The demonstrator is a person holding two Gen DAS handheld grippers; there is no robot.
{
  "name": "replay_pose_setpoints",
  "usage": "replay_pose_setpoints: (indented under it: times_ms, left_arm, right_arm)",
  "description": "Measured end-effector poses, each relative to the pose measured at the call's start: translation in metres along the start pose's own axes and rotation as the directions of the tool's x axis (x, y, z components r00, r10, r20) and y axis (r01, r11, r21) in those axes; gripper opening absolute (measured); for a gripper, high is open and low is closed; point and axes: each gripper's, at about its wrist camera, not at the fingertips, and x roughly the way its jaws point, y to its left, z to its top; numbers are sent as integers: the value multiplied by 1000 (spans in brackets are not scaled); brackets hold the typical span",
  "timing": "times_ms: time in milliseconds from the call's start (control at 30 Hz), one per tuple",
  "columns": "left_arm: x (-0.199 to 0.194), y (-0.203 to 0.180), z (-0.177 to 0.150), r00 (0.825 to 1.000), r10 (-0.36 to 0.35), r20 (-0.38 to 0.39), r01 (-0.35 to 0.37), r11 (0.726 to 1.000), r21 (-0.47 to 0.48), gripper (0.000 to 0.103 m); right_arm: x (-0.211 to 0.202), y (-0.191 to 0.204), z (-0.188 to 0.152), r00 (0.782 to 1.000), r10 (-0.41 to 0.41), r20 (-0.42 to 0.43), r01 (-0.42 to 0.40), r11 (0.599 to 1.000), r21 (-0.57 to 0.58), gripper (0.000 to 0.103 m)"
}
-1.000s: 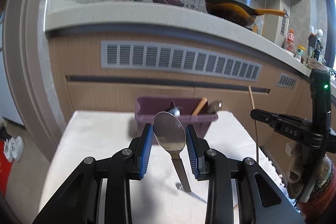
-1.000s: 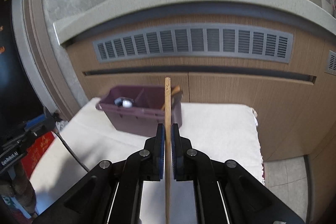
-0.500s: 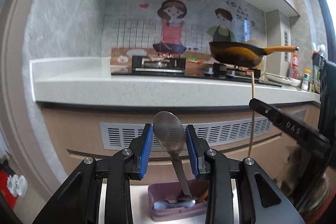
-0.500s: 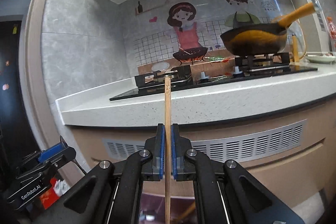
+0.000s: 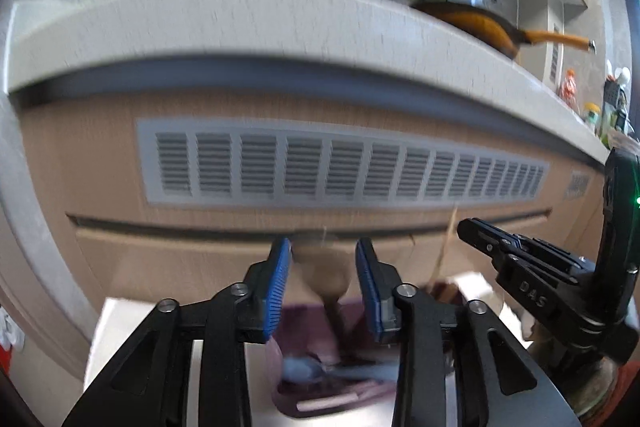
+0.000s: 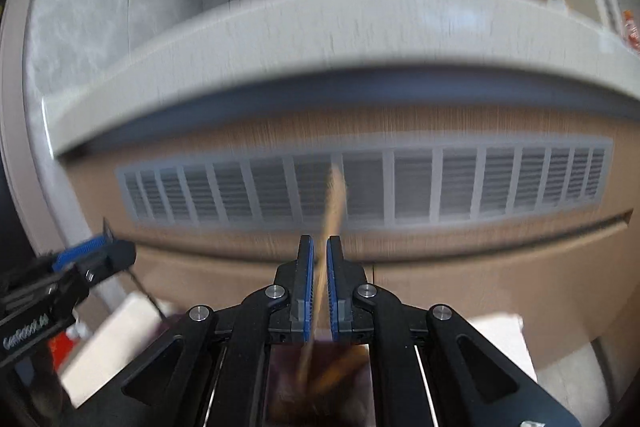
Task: Organize utensils
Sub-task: 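Carry the spoon and chopstick over the caddy and open both tools, then grasp the smiley-handled metal spoon with the left tool while the right tool grasps the other chopstick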
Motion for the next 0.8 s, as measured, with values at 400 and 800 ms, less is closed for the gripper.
replay_pose_setpoints:
  times_ms: [400, 800]
  left_arm:
    - [-68, -16, -45, 997, 17, -73, -18, 1000, -6, 56]
    - [-78, -33, -143, 937, -33, -349, 12, 998, -62, 56]
  right_arm:
    - [-111, -13, -44, 971, 116, -210, -144, 982, -124, 39]
    - [-155, -53, -209, 692, 326, -645, -201, 944, 262, 39]
